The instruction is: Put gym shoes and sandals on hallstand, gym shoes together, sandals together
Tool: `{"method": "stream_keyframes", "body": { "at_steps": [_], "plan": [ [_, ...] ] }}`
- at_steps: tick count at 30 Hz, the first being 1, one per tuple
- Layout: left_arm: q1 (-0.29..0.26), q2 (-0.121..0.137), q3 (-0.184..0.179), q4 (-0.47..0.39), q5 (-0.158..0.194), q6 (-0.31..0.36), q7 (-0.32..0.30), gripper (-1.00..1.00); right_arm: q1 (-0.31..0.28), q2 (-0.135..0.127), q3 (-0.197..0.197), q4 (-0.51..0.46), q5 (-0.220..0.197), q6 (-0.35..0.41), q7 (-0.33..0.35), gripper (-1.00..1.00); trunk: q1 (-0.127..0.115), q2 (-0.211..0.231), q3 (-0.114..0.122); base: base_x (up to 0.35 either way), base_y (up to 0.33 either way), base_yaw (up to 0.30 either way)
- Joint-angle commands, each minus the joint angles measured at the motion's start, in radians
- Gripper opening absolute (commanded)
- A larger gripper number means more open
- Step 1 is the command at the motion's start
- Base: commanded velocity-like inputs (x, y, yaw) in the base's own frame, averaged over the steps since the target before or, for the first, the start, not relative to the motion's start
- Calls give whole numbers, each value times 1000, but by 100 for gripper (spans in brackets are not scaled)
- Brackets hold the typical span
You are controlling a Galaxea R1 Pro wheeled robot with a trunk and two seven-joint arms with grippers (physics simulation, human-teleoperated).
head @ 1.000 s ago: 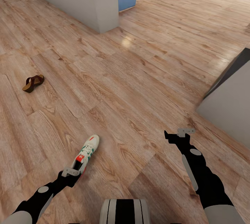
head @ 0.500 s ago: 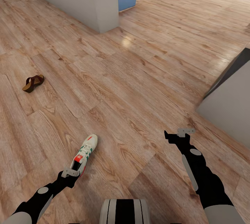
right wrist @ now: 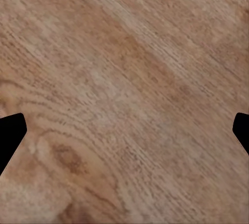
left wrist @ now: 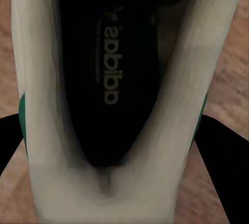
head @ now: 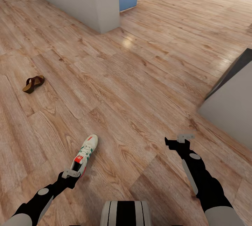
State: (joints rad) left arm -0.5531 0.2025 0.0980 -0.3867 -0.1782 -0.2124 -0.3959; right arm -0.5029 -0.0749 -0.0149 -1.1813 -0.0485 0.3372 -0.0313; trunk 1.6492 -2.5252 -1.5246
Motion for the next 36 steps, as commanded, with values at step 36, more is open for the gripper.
{"method": "stream_keyframes", "body": {
  "at_steps": [36],
  "plan": [
    [45,-11,49,8,83,-107,114,-100,70,-11,-4,218,2,-294,-5,100,-16,8,141,0,0,0]
  ]
}}
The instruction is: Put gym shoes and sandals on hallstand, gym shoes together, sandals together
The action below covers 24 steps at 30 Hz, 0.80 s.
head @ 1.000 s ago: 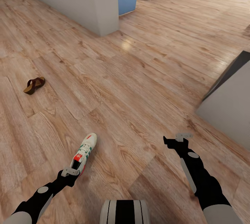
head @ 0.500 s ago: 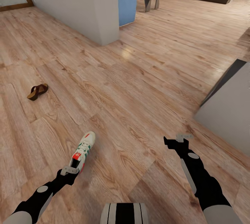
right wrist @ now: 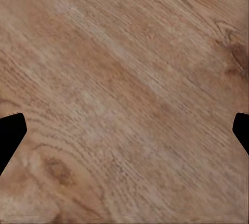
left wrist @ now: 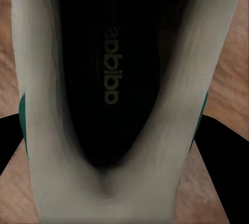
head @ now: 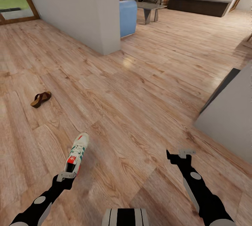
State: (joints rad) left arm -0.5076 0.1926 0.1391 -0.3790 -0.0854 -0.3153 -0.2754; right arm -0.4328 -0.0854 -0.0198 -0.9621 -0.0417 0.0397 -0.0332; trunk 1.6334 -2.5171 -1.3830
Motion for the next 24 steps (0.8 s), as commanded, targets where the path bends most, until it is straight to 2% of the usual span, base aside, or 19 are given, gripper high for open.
{"method": "stream_keyframes", "body": {
  "at_steps": [1,9,16,23,24],
  "plan": [
    [3,-1,8,3,-4,-6,-4,-100,4,0,1,12,-4,-10,-4,100,-1,0,5,0,0,0],
    [47,-1,9,12,61,-27,24,-100,46,0,1,147,-5,-174,-2,100,-4,2,47,0,0,0],
    [100,-2,8,14,121,-104,29,-100,70,0,1,326,-6,-345,-2,100,-7,4,85,0,0,0],
    [128,-4,9,21,140,-121,30,-100,78,-1,1,477,-6,-492,-1,100,-10,5,123,0,0,0],
    [134,-4,9,26,142,-122,31,-100,79,-1,1,520,-6,-531,-1,100,-11,5,128,0,0,0]
  ]
}}
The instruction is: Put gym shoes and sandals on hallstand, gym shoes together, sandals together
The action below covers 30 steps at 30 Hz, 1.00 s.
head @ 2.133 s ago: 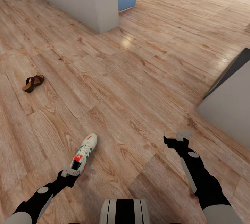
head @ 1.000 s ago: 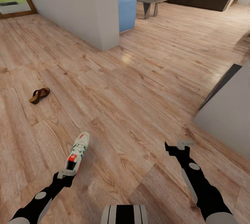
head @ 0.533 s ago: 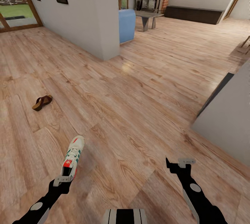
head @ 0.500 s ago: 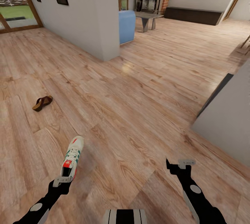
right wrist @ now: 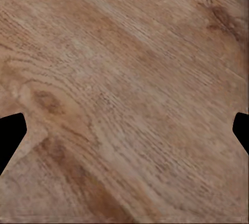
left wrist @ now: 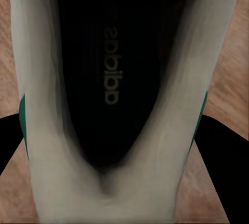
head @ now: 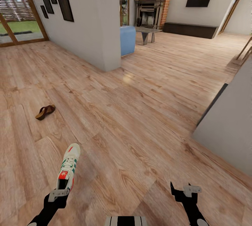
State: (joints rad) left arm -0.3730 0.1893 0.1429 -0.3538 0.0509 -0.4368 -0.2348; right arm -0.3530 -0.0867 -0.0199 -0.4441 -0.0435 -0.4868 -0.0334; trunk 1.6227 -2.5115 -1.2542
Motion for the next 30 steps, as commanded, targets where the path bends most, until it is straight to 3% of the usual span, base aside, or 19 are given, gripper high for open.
{"method": "stream_keyframes", "body": {
  "at_steps": [1,2,3,6,9,30],
  "plan": [
    [4,-1,6,5,7,-2,-10,-100,0,0,2,48,-4,-43,-1,100,-1,0,5,0,0,0],
    [8,-1,7,8,8,-3,-9,-100,1,0,2,94,-4,-80,-2,100,-1,0,10,0,0,0],
    [15,-2,26,20,8,-11,-9,-100,1,-1,2,220,-4,-200,-3,100,-2,1,16,0,0,0],
    [17,-2,45,57,8,-66,-9,-100,1,-1,2,316,-5,-308,-3,100,-3,1,32,0,0,0],
    [17,-4,58,96,10,-100,-9,-100,2,1,2,348,-7,-344,-4,100,-4,2,48,0,0,0],
    [17,-4,60,102,12,-103,-9,-100,2,3,2,352,-7,-345,-5,100,-14,7,162,0,0,0]
  ]
}}
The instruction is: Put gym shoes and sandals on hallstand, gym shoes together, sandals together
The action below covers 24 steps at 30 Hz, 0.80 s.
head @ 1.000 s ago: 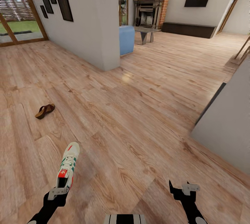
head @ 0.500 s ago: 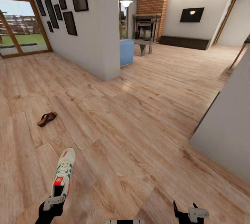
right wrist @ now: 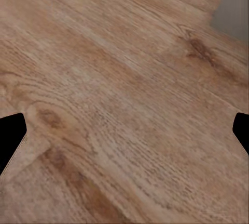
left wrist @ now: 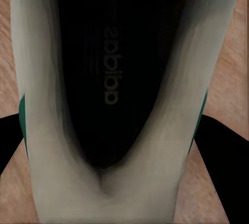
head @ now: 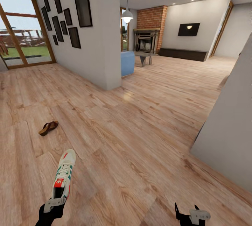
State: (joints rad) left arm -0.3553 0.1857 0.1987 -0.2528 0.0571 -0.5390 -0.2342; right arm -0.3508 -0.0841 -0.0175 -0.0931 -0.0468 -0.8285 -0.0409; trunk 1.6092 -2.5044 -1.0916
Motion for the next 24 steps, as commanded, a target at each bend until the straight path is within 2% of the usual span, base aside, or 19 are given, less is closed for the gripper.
{"method": "stream_keyframes", "body": {
  "at_steps": [1,9,24],
  "plan": [
    [-1,0,4,1,6,-1,-10,-100,-1,0,-1,1,-4,-3,2,100,-1,0,5,0,0,0],
    [0,0,5,1,6,-1,-10,-100,-1,1,-1,1,-4,-3,1,100,-4,2,48,0,0,0],
    [-1,0,4,6,7,-2,-10,-100,-1,1,-1,1,-5,-3,1,100,-4,2,70,5,0,0]
  ]
}}
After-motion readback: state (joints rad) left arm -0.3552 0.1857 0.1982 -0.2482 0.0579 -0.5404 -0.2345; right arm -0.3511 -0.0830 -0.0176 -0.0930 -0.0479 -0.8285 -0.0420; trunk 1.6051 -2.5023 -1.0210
